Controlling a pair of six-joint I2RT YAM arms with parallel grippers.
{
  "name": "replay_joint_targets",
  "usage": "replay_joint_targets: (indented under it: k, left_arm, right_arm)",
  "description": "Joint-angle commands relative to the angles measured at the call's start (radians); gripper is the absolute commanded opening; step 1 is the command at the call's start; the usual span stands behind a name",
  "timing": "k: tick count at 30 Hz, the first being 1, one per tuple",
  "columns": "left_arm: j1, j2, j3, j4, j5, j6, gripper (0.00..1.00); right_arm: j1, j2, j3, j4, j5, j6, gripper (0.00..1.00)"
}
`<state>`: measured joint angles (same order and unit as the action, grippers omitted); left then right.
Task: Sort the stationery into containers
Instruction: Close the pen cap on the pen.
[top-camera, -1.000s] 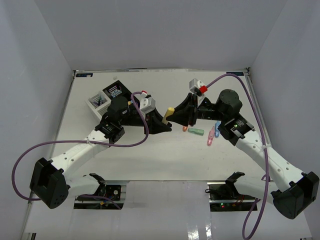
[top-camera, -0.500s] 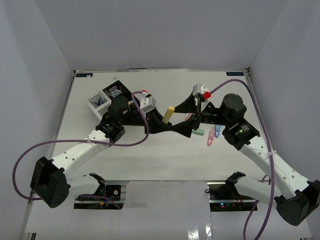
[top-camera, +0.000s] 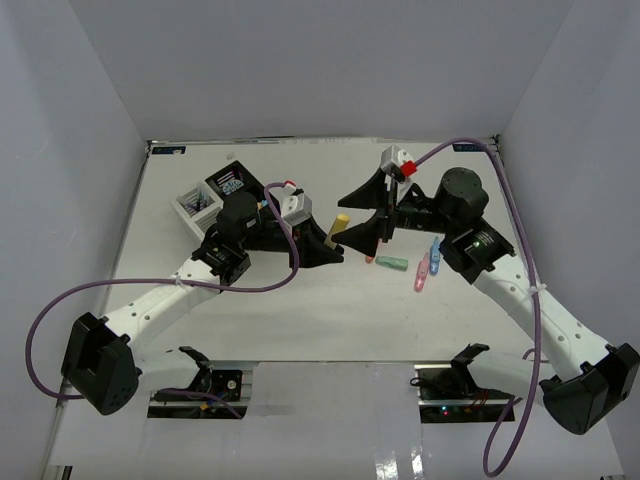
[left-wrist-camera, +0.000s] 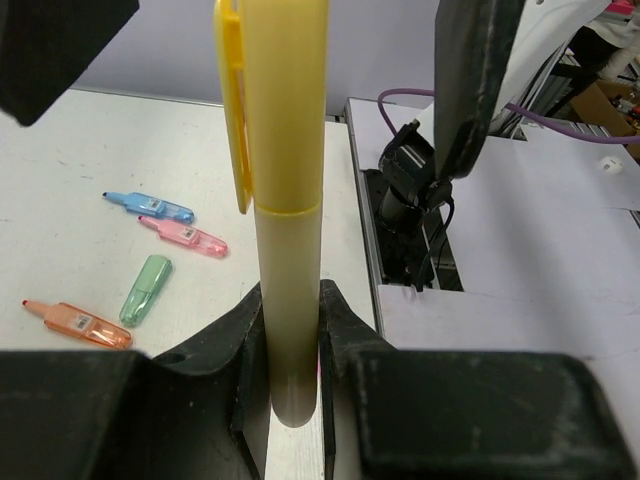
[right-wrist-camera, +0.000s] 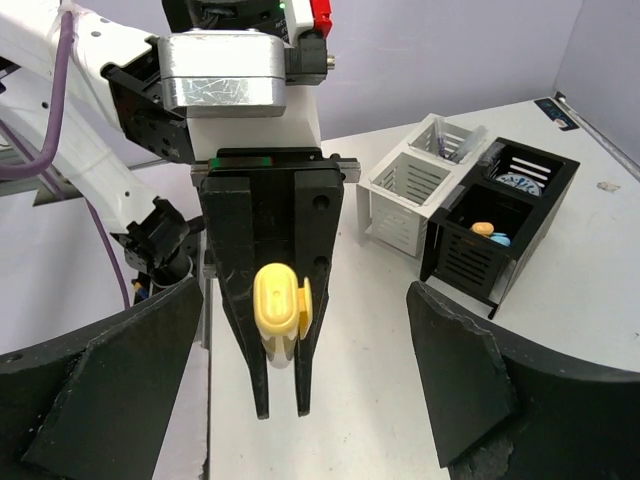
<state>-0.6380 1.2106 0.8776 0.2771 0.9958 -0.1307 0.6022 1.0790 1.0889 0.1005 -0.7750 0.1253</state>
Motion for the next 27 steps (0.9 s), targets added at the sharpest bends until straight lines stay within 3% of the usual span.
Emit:
replay_joint_targets:
  k: [1,17,27]
  left_arm:
    - [0.000,-0.005,0.012,0.008,0.024,0.013,0.00]
    - [0.000,-0.005,0.015,0.008,0.015,0.005,0.00]
    - [0.000,-0.005,0.015,0.010,0.015,-0.003,0.00]
  right_arm:
    - [-0.002,0.025,0.058,0.085,-0.046,0.056,0.89]
    - [-0.001,0.076,0.066,0.208,-0.072,0.132,0.81]
    - [0.007,0.102,0.058,0.242,-0.078,0.142,0.66]
